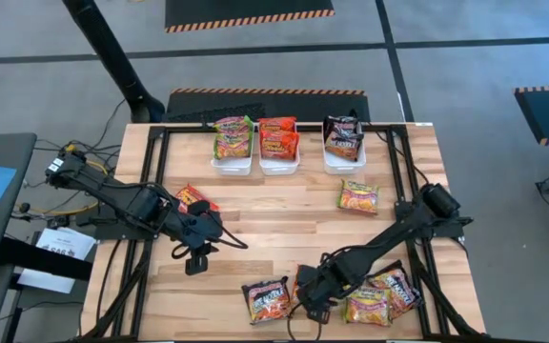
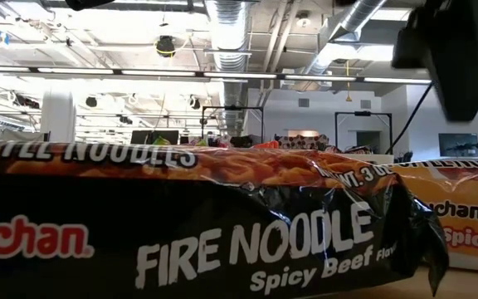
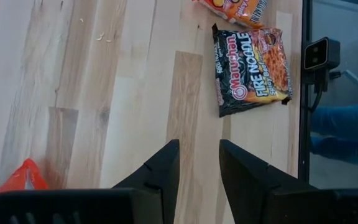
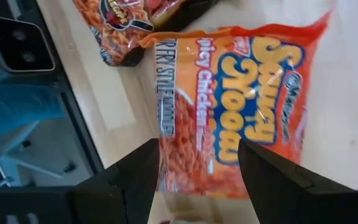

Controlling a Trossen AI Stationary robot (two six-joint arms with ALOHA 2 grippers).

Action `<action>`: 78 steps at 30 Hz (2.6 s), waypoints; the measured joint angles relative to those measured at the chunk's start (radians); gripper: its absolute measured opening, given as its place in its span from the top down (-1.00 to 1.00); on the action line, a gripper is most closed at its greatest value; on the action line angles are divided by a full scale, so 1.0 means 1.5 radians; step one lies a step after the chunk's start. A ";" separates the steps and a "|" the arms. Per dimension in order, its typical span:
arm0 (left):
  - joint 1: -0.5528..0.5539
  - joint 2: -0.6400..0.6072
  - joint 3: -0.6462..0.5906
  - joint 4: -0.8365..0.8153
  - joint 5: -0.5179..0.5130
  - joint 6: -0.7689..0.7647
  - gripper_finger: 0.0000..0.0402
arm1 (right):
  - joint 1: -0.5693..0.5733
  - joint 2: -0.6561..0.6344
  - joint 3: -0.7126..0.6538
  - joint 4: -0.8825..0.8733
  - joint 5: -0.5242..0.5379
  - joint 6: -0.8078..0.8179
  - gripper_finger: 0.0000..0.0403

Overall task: Sort Maruchan noodles
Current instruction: Put the orange noodle pack into the middle white bin

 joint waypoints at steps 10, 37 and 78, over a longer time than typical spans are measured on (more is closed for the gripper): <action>0.000 0.000 0.000 0.000 0.000 0.000 0.51 | -0.011 0.056 0.000 0.006 -0.027 -0.010 -0.21; 0.000 0.000 0.000 -0.002 -0.005 0.002 0.51 | -0.047 0.120 0.020 0.029 -0.100 0.080 0.95; 0.116 -0.040 0.000 0.009 -0.092 0.078 0.51 | -0.251 0.128 0.288 -0.397 0.193 -0.370 0.98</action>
